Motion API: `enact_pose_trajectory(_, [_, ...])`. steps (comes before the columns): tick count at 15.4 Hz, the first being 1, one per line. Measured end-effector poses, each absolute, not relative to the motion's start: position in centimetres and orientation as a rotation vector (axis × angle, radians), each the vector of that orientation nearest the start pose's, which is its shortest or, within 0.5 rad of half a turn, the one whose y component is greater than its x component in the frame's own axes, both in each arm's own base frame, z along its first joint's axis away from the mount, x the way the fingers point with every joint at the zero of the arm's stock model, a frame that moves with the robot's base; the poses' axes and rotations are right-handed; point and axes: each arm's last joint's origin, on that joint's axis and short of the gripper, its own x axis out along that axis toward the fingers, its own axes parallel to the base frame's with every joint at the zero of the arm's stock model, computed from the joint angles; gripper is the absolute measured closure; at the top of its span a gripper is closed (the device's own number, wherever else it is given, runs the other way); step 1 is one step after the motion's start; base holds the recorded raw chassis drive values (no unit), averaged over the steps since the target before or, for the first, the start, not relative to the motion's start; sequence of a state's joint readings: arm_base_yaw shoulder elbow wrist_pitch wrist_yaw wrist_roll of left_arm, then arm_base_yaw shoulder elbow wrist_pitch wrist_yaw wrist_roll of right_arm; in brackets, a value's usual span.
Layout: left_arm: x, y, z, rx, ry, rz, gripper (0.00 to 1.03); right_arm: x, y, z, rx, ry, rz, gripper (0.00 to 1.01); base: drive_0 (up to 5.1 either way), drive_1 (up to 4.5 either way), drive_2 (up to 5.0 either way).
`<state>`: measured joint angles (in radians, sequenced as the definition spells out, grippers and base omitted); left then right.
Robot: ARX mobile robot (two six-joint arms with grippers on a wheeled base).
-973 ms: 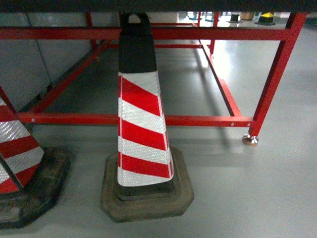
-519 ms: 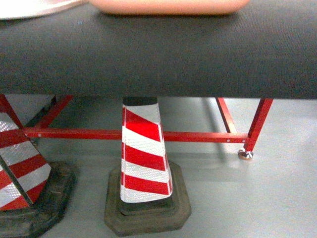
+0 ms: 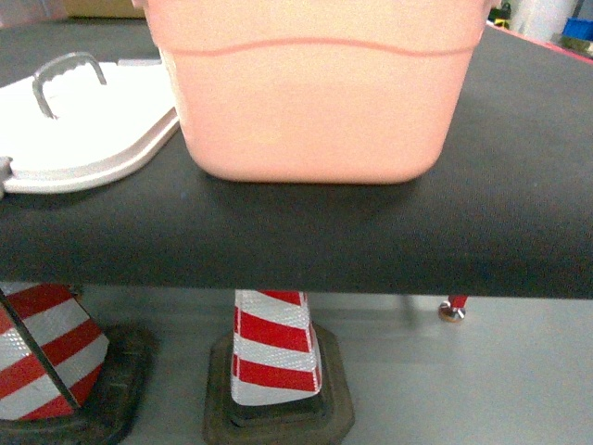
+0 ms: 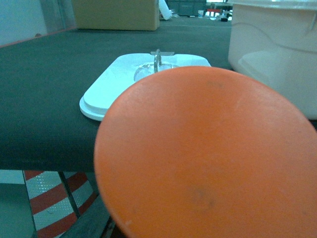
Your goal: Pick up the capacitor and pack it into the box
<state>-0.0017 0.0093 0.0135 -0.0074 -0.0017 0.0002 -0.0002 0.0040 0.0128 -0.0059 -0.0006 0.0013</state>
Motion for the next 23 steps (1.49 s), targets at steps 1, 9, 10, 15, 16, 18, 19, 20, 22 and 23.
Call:
enact_pose_trajectory(1, [9.75,-0.02,16.67,0.0,0.003,-0.002,0.59,9.72,0.0,16.71,0.002,-0.004,0.0,0.03,0.0,0.0,0.0])
enact_pose_trajectory(9, [9.75,-0.01,16.7,0.0,0.0,0.0,0.59,9.72,0.0,16.72,0.002,-0.005,-0.001,0.03,0.0,0.0,0.0])
enact_pose_trajectory(10, [9.75,-0.02,16.67,0.0,0.003,-0.002,0.59,9.72,0.0,16.7,0.002,-0.003,-0.001,0.03,0.0,0.0,0.0])
enact_pose_trajectory(15, [9.75,-0.02,16.67,0.0,0.003,-0.002,0.59,9.72,0.0,16.7,0.002,-0.003,-0.001,0.03,0.0,0.0,0.0])
enact_pose_trajectory(16, [9.75,-0.02,16.67,0.0,0.003,-0.001,0.59,9.72,0.0,16.7,0.002,-0.003,0.0,0.03,0.0,0.0,0.0])
enact_pose_trajectory(18, [9.75,-0.02,16.67,0.0,0.003,-0.002,0.59,9.72,0.0,16.7,0.002,-0.003,-0.001,0.03,0.0,0.0,0.0])
enact_pose_trajectory(19, [9.75,-0.02,16.67,0.0,0.003,-0.002,0.59,9.72,0.0,16.7,0.002,-0.003,-0.001,0.03,0.0,0.0,0.0])
enact_pose_trajectory(20, [9.75,-0.02,16.68,0.0,0.002,-0.002,0.59,9.72,0.0,16.7,0.002,-0.003,-0.001,0.03,0.0,0.0,0.0])
enact_pose_trajectory(22, [9.75,-0.01,16.68,0.001,0.002,0.003,0.59,9.72,0.0,16.7,0.002,-0.003,-0.001,0.03,0.0,0.0,0.0])
enact_pose_trajectory(23, [10.14,-0.39,17.1,0.017,-0.028,0.098,0.59,9.72,-0.01,16.7,0.002,-0.003,-0.002,0.03,0.0,0.0,0.0])
